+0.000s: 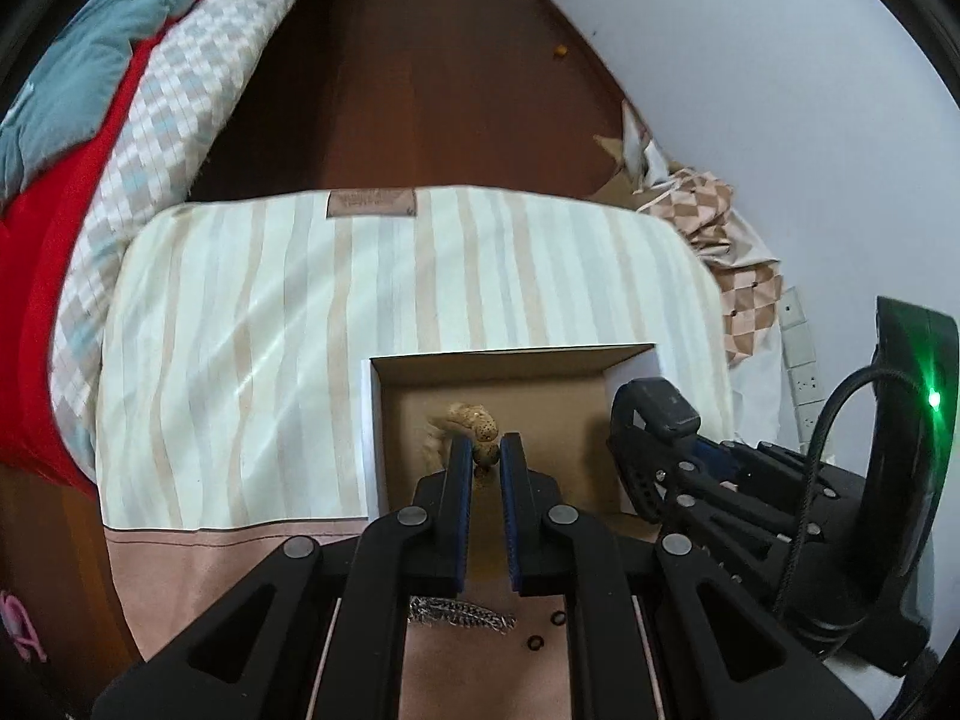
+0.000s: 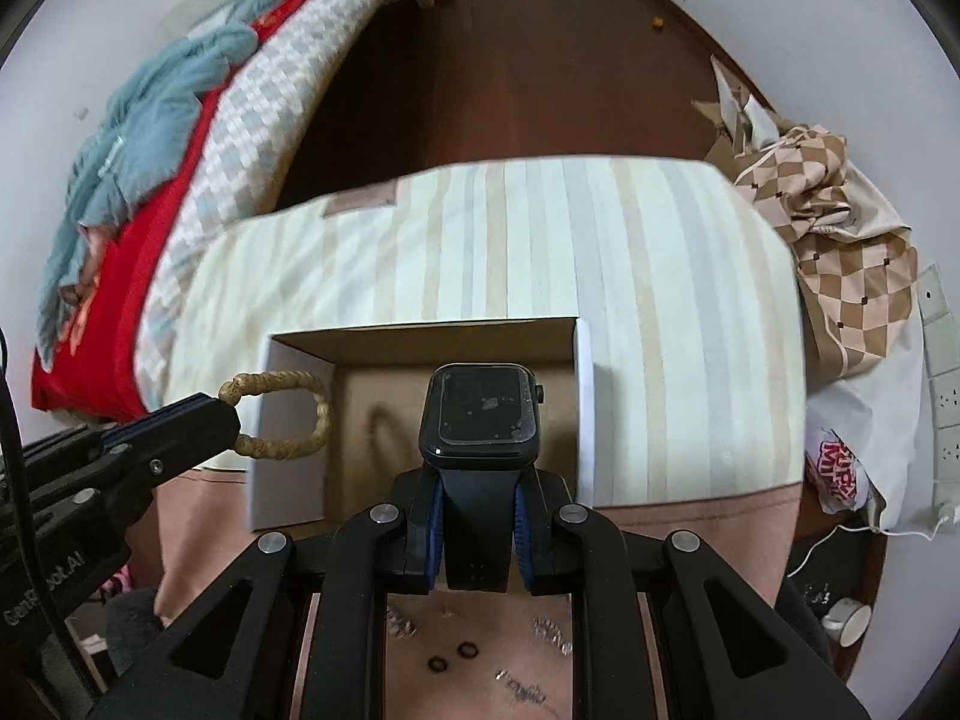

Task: Organize jewelry
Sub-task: 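Carry the bracelet and watch into the white box and open both grippers, then lift both open grippers out of the box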

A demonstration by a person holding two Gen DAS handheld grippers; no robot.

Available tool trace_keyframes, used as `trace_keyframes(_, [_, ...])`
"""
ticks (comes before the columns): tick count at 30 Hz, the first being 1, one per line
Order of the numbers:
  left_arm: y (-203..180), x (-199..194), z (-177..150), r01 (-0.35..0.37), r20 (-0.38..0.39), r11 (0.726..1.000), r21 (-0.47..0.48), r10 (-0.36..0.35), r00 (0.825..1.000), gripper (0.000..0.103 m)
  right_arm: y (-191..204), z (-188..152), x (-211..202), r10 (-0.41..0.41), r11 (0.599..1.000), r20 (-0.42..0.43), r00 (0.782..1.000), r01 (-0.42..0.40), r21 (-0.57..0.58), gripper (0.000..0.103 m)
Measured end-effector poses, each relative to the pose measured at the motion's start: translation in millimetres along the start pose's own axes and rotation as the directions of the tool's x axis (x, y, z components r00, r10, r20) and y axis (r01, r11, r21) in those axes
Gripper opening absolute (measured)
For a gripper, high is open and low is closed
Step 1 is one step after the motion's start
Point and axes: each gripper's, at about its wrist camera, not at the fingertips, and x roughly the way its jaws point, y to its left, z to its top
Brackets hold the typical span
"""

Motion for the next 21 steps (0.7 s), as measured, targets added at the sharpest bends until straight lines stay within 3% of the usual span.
trace_keyframes(3, [6,4,6,-0.015,-0.014,0.999,-0.037,0.015,1.000,0.009,-2,3,16,-0.013,1.000,-0.040,0.999,0.013,0.004,0.022])
trace_keyframes(5, [9,2,7,0.000,-0.011,0.999,-0.053,-0.001,1.000,0.010,-4,3,18,-0.011,1.000,-0.048,0.999,0.011,0.006,0.037])
trace_keyframes(6, [10,-1,7,-0.008,-0.004,0.998,-0.055,0.008,1.000,0.012,-4,3,17,-0.014,1.000,-0.043,0.999,0.014,0.010,0.051])
trace_keyframes(8, [11,-6,5,-0.031,0.013,0.998,-0.046,0.032,0.999,0.017,-5,3,12,-0.014,1.000,-0.028,1.000,0.014,0.014,0.057])
trace_keyframes(10, [11,-12,2,-0.075,0.038,0.996,-0.038,0.077,0.996,0.048,-4,2,4,-0.023,1.000,-0.013,1.000,0.023,0.010,0.064])
trace_keyframes(12, [13,-21,-4,-0.125,0.080,0.992,-0.033,0.127,0.989,0.068,-2,-1,-6,-0.045,0.999,0.012,0.999,0.045,0.002,0.078])
trace_keyframes(15, [19,-28,-15,-0.187,0.112,0.982,-0.039,0.190,0.975,0.075,0,-9,-17,-0.104,0.994,0.039,0.994,0.105,-0.015,0.090])
trace_keyframes(18, [28,-29,-30,-0.221,0.135,0.974,-0.057,0.227,0.965,0.098,-1,-20,-21,-0.149,0.989,0.049,0.988,0.149,-0.009,0.098])
trace_keyframes(21, [31,-27,-43,-0.265,0.140,0.963,-0.054,0.270,0.953,0.102,-4,-32,-19,-0.195,0.981,0.050,0.979,0.196,-0.005,0.100])
